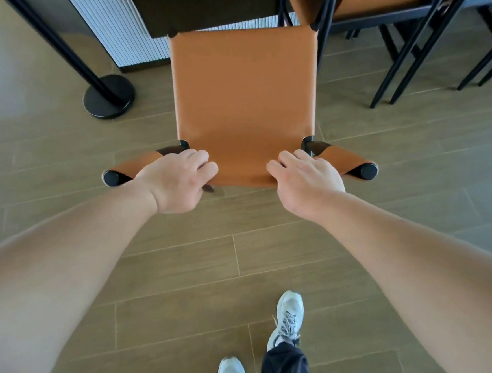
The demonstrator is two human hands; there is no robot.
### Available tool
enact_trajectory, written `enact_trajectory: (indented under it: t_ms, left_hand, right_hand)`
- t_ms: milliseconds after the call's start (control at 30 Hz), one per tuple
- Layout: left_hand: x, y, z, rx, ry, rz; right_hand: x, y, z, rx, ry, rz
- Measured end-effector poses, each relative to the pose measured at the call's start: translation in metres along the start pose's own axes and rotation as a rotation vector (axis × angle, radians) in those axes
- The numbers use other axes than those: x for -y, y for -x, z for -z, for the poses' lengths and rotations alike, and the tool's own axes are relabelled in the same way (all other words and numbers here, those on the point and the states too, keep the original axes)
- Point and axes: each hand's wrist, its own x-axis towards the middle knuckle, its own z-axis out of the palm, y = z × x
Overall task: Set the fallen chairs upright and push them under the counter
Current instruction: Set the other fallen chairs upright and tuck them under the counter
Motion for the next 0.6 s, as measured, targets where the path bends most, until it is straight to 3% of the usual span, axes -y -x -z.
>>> enact_trajectory:
  t_ms: [600]
  left_hand:
    - [0.108,-0.109,0.037,0.041,-0.011,0.047]
  right_hand:
    - [-0.08,-0.131,0.041,-0.107,0.032,0.077]
